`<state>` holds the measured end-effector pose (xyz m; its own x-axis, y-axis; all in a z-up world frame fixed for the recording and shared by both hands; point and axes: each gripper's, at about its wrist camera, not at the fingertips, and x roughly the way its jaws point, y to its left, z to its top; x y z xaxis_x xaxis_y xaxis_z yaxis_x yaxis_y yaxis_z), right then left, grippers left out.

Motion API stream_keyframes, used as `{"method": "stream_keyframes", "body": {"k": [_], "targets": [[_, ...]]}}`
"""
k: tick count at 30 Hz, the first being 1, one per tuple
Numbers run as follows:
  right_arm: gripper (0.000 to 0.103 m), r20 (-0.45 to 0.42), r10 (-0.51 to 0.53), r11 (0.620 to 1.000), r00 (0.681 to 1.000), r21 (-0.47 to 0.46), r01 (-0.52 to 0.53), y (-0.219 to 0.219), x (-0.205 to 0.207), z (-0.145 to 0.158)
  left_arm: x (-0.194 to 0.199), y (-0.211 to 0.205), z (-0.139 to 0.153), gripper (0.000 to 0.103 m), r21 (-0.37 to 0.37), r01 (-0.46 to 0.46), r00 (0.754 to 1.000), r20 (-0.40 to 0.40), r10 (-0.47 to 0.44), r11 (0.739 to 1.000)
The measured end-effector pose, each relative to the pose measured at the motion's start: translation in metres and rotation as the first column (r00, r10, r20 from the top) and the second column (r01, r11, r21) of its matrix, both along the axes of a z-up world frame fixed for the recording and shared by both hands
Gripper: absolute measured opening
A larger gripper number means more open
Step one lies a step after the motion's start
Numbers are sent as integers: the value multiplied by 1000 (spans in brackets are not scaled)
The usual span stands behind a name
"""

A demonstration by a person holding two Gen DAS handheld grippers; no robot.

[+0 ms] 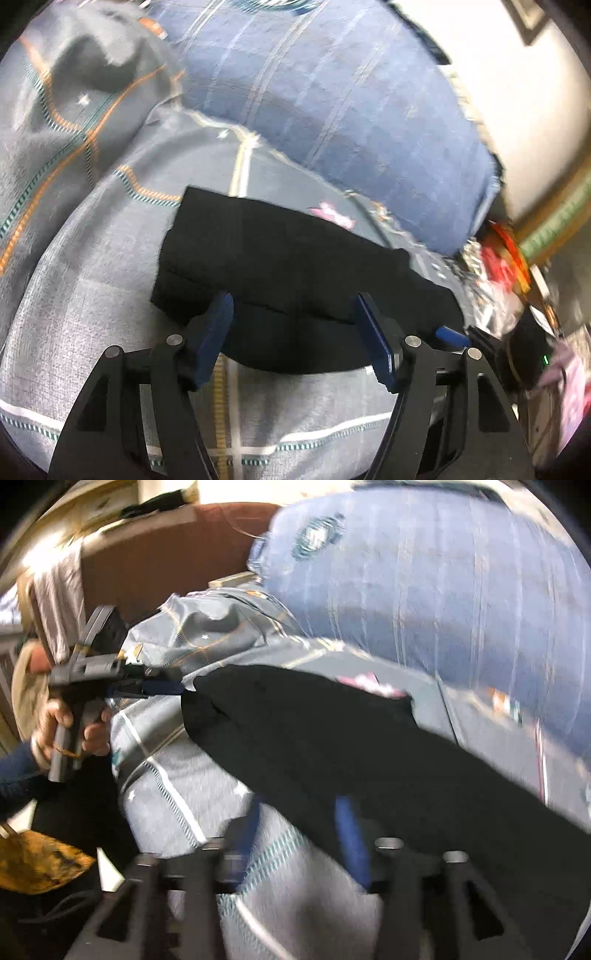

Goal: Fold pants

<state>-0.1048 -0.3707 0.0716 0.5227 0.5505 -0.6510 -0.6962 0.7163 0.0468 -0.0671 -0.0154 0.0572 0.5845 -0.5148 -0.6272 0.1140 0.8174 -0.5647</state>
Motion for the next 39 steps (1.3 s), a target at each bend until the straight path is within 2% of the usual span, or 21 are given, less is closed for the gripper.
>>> {"method": "stream_keyframes", "body": {"k": [2,4,6,10,12,15,17,19,23,27,30,36,37,39], "targets": [[50,30,37,999,999,-20,-36,25,1,-1,6,-1,-8,68,18,-38,998,-45,39,999],[50,86,58,995,995,-81,-52,51,5,-4,11,0,-17,68,-3,-61,995,-79,61,998],[50,120,80,989,990,-134,-64,76,11,-13,13,4,-20,68,-16,-83,993,-89,81,996],[50,143,95,984,985,-165,-71,104,31,-32,26,3,-16,68,-3,-119,990,-80,118,993],[43,154,95,983,983,-171,-68,110,38,-38,33,3,-18,68,-7,-139,988,-76,138,990],[25,108,74,992,991,-113,-61,110,51,-34,38,6,-22,66,-34,-159,986,-57,156,987],[16,88,69,995,994,-78,-63,108,52,-31,36,6,-18,42,-29,-158,987,-20,158,987],[11,73,74,995,995,-64,-70,108,51,-29,33,4,-11,35,3,-149,989,5,149,989],[9,67,87,996,994,-30,-85,103,36,-17,18,2,4,28,12,-132,990,59,131,991],[9,75,88,996,993,-5,-87,96,20,-4,0,-1,11,27,40,-127,989,87,123,991],[9,72,91,996,993,3,-92,94,9,-1,-12,-5,11,27,91,-142,986,99,133,986],[9,19,98,995,995,5,-99,105,1,-23,-13,-6,-10,27,235,-197,980,77,184,952],[9,11,98,995,995,9,-99,108,1,-27,-12,-3,-13,27,242,-208,978,64,199,948],[9,-3,94,996,996,9,-94,113,1,-36,-13,7,-18,27,204,-223,975,36,220,953]]}}
